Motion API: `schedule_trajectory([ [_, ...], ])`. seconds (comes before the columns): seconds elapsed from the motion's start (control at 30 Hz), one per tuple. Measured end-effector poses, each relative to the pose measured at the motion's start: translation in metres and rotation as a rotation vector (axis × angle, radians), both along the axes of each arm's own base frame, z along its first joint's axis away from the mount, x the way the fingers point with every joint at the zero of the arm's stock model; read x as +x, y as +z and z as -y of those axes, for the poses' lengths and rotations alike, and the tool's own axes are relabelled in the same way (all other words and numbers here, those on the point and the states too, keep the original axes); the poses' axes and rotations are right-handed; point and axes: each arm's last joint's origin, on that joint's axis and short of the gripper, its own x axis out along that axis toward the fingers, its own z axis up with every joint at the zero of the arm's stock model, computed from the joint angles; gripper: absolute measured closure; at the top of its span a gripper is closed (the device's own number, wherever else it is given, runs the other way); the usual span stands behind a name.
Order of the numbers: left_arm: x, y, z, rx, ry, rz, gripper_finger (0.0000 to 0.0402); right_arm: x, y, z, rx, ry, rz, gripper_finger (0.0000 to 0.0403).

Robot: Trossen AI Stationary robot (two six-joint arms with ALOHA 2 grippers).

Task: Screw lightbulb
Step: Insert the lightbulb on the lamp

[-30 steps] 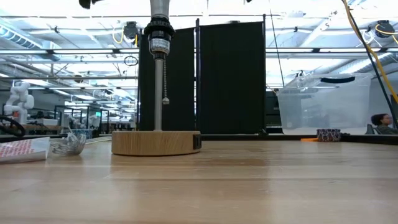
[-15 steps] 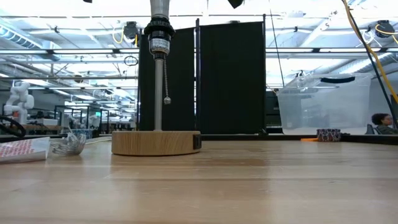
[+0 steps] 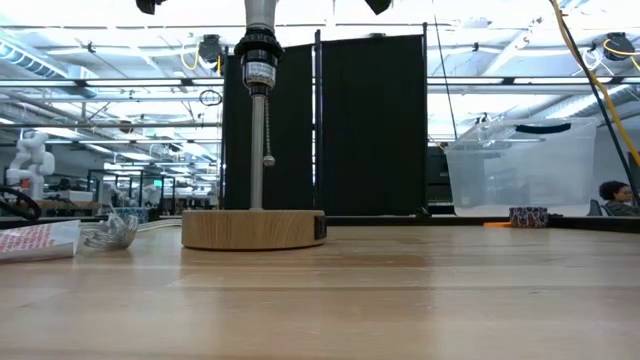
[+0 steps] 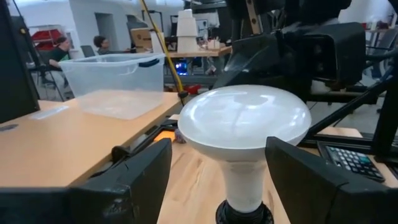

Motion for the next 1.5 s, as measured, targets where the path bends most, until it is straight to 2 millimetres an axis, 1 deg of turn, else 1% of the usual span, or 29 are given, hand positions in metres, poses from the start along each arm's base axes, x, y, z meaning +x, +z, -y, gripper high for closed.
schedule_trajectory([
  [0.17,0.002,-0.001,-0.005,-0.004,0.025,-0.008,0.0138,-0.001,0.000,-0.003,-0.004,-0.003,-0.001,0.0403],
  [0.43,0.003,-0.003,-0.010,0.001,0.072,-0.028,0.0138,-0.005,0.000,-0.015,-0.009,0.022,-0.009,0.0403],
  [0.57,0.002,-0.004,-0.013,0.001,0.143,-0.034,0.0138,-0.006,-0.001,-0.022,0.015,0.066,-0.005,0.0403],
  [0.87,0.004,-0.007,-0.021,-0.007,0.193,-0.050,0.0138,-0.010,-0.003,-0.038,0.038,0.137,-0.014,0.0403],
  [0.97,0.004,-0.007,-0.021,-0.003,0.192,-0.052,0.0138,-0.012,-0.004,-0.042,0.059,0.139,-0.016,0.0403],
  [1.1,-0.004,-0.001,-0.014,0.016,0.143,-0.036,0.0138,-0.015,-0.009,-0.046,0.094,0.132,-0.038,0.0403],
  [1.23,-0.014,0.005,-0.005,0.027,0.072,-0.011,0.0138,-0.014,-0.010,-0.043,0.119,0.109,-0.034,0.0403],
  [1.5,-0.023,0.010,0.016,0.063,-0.088,0.025,0.0138,-0.007,-0.009,-0.017,0.106,0.035,-0.030,0.0403],
])
